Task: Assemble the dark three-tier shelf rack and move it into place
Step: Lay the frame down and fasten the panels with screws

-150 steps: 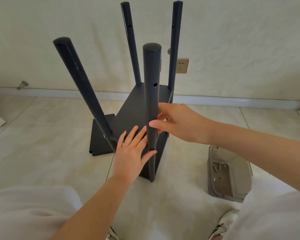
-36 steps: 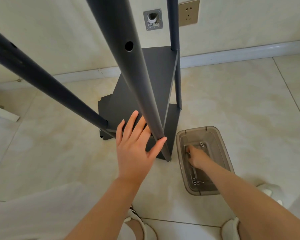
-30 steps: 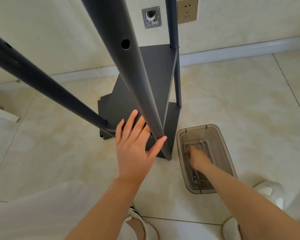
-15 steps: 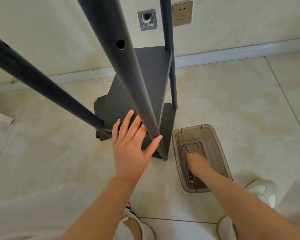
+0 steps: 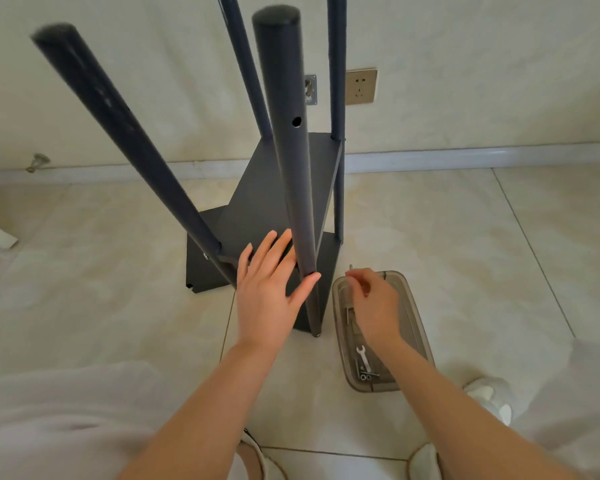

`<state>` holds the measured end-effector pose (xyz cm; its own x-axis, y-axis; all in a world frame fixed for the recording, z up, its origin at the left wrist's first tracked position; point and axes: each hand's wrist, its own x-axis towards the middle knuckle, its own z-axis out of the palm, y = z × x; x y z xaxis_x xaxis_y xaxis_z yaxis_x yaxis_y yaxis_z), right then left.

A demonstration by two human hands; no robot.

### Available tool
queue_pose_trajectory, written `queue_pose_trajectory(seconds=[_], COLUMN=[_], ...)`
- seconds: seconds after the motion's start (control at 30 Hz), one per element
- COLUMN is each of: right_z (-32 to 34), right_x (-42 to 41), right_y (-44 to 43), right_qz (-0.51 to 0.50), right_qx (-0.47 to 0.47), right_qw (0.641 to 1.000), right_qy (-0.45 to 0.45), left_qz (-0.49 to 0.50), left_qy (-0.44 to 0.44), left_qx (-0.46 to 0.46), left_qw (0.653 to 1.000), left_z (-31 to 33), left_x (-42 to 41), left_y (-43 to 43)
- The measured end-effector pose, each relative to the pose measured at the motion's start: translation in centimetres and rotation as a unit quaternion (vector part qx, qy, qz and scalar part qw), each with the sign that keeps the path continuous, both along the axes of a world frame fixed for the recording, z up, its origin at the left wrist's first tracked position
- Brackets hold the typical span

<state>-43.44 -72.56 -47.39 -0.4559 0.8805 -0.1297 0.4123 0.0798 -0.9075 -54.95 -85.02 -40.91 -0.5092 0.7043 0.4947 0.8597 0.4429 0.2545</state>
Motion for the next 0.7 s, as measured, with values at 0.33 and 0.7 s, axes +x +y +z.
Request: queue_pose_trajectory(seconds=[0.33, 0.7], right_z=[8.0, 7.4], right_x=[2.0, 2.3], right_y=[-4.3, -6.4], right_qz=[-0.019, 0.029], right_qx=[0.006, -0.023], right_qw=[0.989, 0.987], right_qy=[0.150, 0.156], left_qz=[-0.045, -0.042], left_qy=[-0.058, -0.067], left_qx=[0.001, 0.024], left_qw=[0.997, 0.997], left_z=[0.6, 0.6], left_x=[-0.3, 0.0], left_y=[-0.8, -0.9])
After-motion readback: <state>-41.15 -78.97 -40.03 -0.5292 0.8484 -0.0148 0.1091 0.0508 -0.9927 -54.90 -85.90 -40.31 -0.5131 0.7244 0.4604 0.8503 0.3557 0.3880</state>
